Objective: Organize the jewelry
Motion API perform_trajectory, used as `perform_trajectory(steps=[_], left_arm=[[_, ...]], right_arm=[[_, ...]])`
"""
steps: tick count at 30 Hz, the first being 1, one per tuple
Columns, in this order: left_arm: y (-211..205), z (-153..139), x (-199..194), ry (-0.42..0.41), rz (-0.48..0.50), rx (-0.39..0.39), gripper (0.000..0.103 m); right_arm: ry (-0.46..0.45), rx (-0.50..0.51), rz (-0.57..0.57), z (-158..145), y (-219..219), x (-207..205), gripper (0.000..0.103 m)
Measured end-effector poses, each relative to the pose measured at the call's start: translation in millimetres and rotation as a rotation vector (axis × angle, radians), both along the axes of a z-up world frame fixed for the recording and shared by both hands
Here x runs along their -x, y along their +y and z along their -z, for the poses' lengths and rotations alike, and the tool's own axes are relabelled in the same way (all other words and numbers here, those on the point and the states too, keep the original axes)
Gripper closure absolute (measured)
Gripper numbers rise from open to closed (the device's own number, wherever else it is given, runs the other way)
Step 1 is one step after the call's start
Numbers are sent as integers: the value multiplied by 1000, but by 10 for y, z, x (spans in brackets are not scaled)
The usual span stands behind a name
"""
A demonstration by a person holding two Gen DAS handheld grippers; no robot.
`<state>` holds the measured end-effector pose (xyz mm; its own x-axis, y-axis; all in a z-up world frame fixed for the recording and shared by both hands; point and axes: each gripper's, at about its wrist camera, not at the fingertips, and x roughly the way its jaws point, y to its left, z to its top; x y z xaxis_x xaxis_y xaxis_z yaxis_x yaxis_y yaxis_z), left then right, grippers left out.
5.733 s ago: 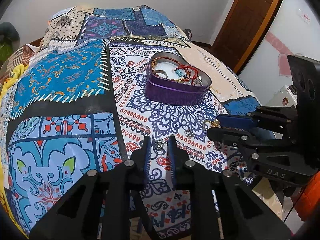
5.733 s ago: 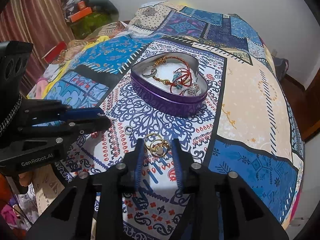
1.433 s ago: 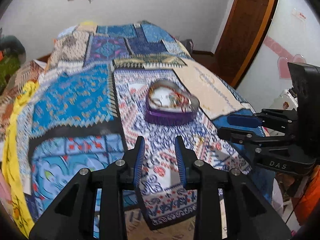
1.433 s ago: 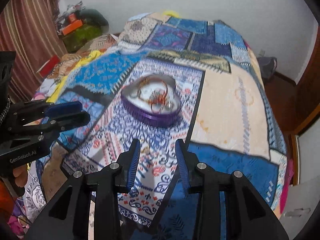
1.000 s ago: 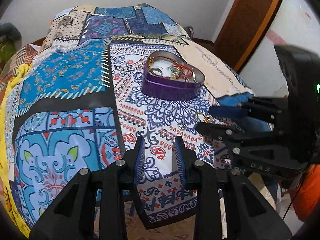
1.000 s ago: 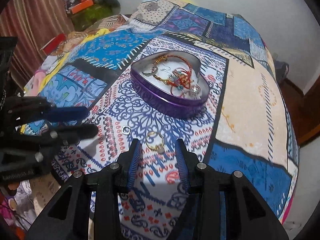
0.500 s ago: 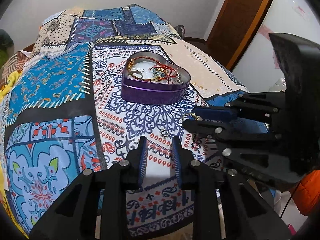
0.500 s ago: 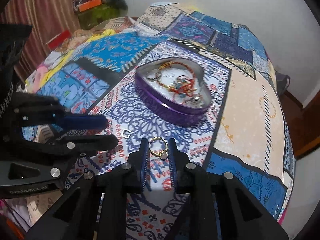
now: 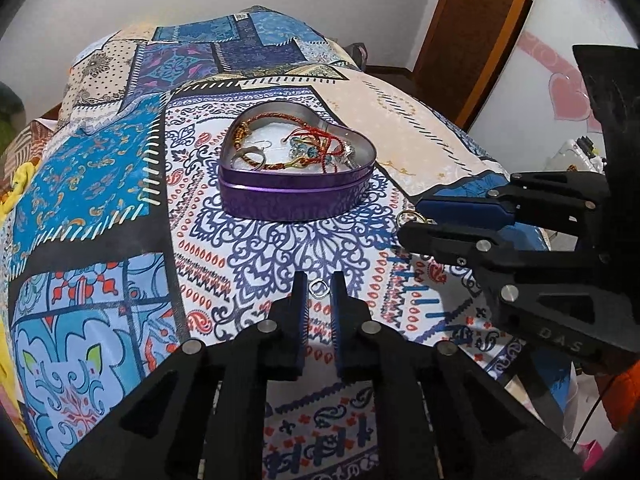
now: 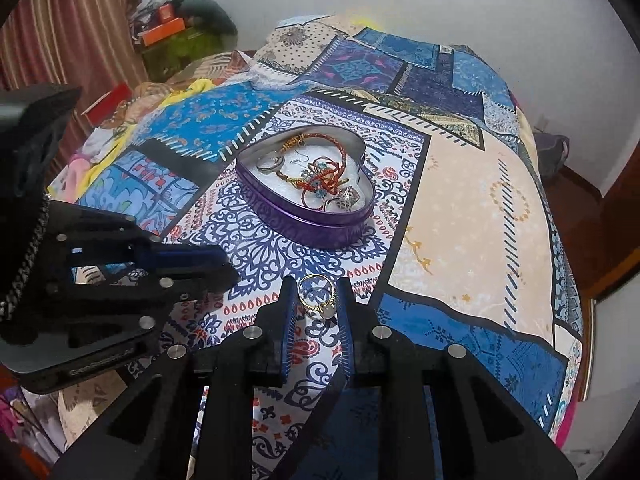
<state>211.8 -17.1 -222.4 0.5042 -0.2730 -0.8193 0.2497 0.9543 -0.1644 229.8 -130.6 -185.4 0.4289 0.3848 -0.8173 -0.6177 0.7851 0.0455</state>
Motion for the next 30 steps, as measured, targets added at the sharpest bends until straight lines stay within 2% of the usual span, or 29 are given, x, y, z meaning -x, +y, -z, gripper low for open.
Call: perform_trajectory(steps=[5,19,30], left_arm=[[1,-78,7,-22,2,-4,94],[336,-626,-2,-171,-78,12,94],[341,-797,-188,-239,-71,27,94]], right_arm=[[-13,-4,4,-53,-13,-2,85],[-98,-63,35,-432,0,-130,85],[-117,-108,39,-528,100,-304,85]])
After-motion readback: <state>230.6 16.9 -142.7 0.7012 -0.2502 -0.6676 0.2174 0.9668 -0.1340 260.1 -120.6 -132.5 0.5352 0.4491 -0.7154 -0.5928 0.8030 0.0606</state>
